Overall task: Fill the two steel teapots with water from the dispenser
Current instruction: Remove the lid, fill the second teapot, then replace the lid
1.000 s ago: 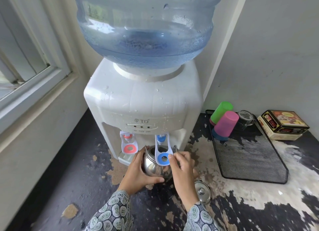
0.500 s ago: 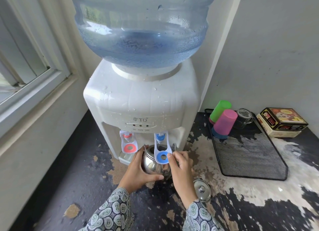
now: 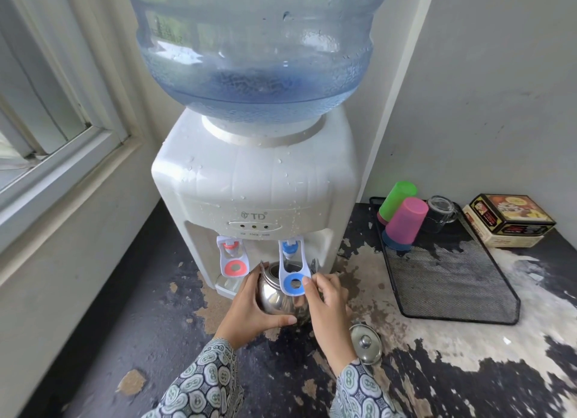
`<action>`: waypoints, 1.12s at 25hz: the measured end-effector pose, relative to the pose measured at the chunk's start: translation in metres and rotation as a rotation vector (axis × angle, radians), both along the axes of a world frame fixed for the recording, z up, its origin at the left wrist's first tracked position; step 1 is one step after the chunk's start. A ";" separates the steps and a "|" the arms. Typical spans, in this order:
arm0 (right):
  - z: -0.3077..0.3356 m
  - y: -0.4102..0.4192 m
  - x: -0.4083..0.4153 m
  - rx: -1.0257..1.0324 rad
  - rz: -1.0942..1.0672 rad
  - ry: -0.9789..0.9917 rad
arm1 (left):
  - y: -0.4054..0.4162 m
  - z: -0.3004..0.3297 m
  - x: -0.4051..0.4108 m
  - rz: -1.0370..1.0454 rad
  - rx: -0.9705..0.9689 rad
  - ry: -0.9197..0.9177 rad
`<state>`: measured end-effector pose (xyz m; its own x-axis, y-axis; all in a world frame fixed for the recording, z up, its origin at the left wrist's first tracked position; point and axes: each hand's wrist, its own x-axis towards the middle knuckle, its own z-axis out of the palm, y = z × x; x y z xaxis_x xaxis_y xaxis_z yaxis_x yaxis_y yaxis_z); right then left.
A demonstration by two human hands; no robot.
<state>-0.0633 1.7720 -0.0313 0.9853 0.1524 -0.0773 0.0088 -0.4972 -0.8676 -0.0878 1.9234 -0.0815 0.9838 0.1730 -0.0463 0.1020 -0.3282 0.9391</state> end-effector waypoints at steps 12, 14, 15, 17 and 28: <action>-0.006 0.000 0.002 -0.016 -0.005 -0.070 | -0.001 0.000 0.000 -0.004 -0.003 -0.002; -0.007 0.000 0.003 -0.016 -0.008 -0.073 | -0.001 0.001 0.000 -0.005 -0.004 -0.001; -0.007 0.001 0.003 -0.017 -0.009 -0.070 | -0.001 0.001 0.000 -0.003 -0.004 -0.001; -0.009 0.001 0.003 -0.016 -0.008 -0.069 | -0.001 0.001 0.000 -0.004 -0.004 -0.004; -0.029 0.003 0.007 0.135 -0.025 -0.068 | 0.000 0.001 0.000 -0.017 0.002 -0.010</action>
